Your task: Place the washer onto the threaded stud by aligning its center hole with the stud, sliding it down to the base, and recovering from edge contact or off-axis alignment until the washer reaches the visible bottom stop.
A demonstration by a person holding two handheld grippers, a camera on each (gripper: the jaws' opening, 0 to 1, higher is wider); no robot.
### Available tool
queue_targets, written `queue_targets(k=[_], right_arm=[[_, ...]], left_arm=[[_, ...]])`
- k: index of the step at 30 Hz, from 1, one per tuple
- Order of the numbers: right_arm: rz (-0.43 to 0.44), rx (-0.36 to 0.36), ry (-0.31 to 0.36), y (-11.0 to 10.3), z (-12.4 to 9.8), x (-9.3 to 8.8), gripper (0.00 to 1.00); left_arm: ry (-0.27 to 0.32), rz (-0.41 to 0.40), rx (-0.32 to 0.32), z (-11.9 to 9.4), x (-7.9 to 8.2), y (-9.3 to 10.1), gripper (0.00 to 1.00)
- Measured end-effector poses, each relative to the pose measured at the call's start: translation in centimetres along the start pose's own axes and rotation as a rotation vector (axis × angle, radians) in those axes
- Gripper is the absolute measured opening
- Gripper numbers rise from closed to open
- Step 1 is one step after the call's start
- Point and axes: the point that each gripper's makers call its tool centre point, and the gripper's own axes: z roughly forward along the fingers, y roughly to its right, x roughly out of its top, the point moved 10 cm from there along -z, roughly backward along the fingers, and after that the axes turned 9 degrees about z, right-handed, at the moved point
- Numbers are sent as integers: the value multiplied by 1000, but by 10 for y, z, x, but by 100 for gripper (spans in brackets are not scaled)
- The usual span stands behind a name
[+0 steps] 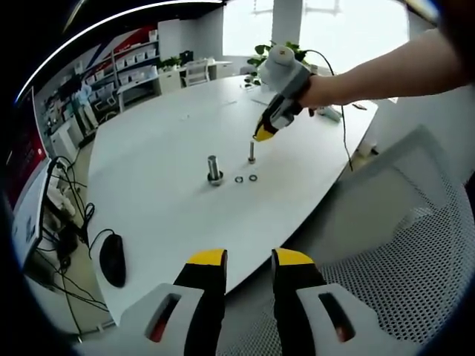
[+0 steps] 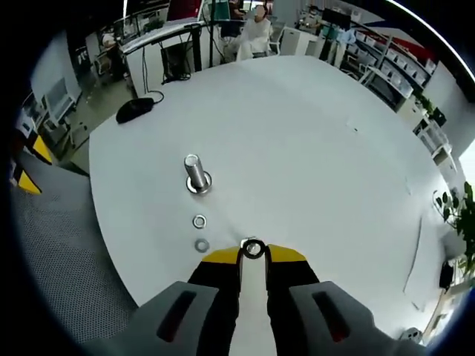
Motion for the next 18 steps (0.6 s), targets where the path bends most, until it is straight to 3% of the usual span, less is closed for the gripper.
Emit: queue_targets(k=[9, 18], right_arm=[[-30, 2, -14, -2, 8, 2, 14], [-5, 5, -14, 3, 15, -2, 14]], left_arm=[[3, -5, 5, 0, 0, 0, 22], [2, -9, 8, 0, 0, -1, 22]])
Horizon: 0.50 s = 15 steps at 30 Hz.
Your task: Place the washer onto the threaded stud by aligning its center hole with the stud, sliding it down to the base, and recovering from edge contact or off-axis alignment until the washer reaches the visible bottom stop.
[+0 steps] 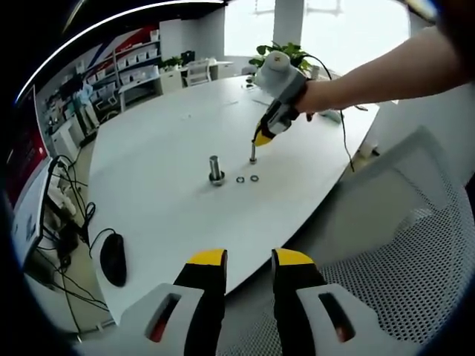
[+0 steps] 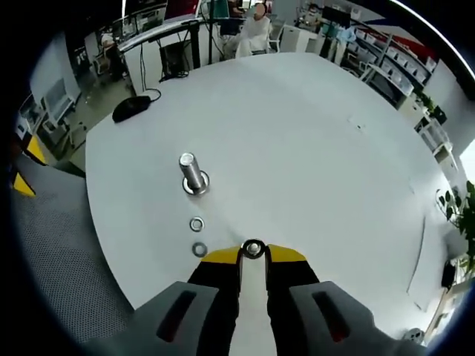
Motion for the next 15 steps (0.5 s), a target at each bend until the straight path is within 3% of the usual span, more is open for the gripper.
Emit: queue_targets(k=[11, 15], right_arm=[[-10, -8, -24, -7, -3, -1, 14], [-21, -6, -37, -1, 6, 3, 14]], left_arm=[[1, -2, 2, 0, 0, -1, 22], [2, -5, 5, -1, 1, -1, 22]])
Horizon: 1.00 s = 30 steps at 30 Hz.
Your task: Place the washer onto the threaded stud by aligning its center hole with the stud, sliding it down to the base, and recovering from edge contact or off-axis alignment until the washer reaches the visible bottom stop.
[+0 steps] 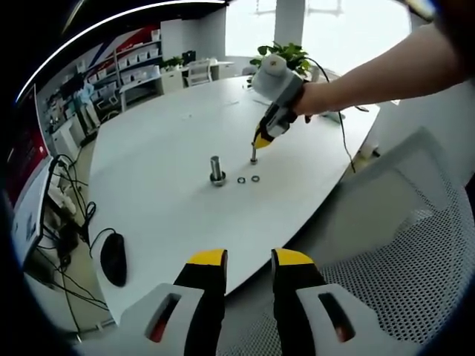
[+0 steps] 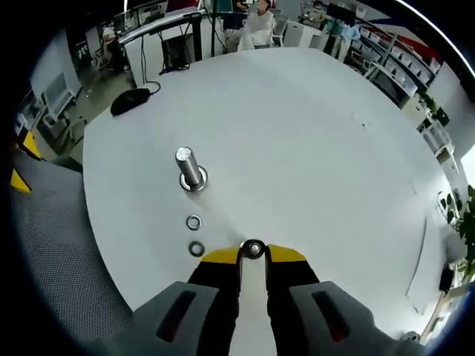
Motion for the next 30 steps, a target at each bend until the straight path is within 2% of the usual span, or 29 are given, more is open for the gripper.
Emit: queue_targets(k=[9, 11, 14, 18, 20, 22, 25, 28, 30], right_arm=[[-10, 10, -33, -3, 8, -6, 14], [-8, 12, -39, 5, 20, -5, 14], [-10, 14, -50, -1, 14, -6, 14], [-10, 12, -65, 8, 29, -8, 14], [-5, 12, -75, 3, 25, -9, 14], [-11, 6, -86, 7, 33, -10, 14], [-9, 6, -97, -4, 24, -11, 14], [3, 1, -112, -3, 28, -14, 15], [17, 1, -106, 10, 46, -13, 15]], left_arm=[[-5, -5, 2, 0, 0, -1, 22], [-5, -7, 3, 1, 0, -1, 22], [-7, -8, 3, 1, 0, -1, 21], [-9, -9, 2, 1, 0, -1, 21], [-10, -10, 1, 1, 0, -1, 21], [-11, -9, 2, 1, 0, -1, 21], [-11, -10, 2, 1, -1, -1, 21], [-12, -10, -1, 1, -1, -1, 21], [-11, -10, 0, 1, -1, -1, 21]])
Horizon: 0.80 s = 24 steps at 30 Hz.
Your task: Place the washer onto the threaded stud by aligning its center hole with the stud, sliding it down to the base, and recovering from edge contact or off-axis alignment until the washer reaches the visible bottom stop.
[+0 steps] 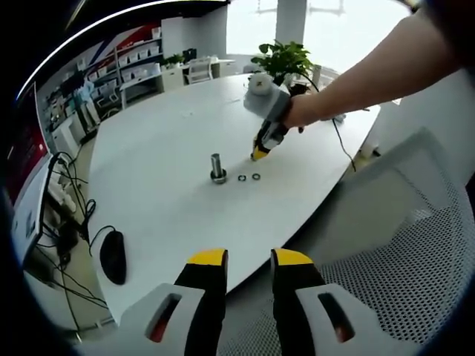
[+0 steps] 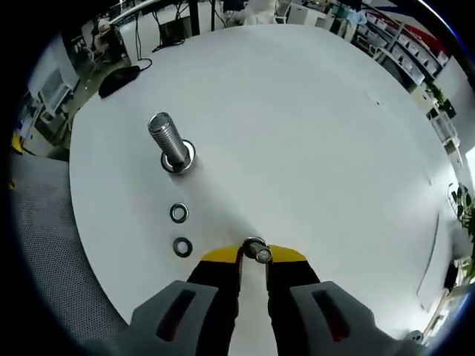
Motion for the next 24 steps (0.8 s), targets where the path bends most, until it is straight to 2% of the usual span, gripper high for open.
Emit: queue_targets(k=[4, 13, 20, 24], right_arm=[[-7, -5, 3, 3, 3, 2, 15], [15, -31, 19, -10, -16, -8, 22], [-2, -42, -12, -11, -21, -31, 24], [6, -40, -19, -9, -22, -36, 25]], left_arm=[[2, -2, 0, 0, 0, 0, 21], [3, 4, -1, 0, 1, 0, 21], [14, 6, 3, 0, 2, 0, 21], [14, 7, 4, 0, 2, 0, 21]])
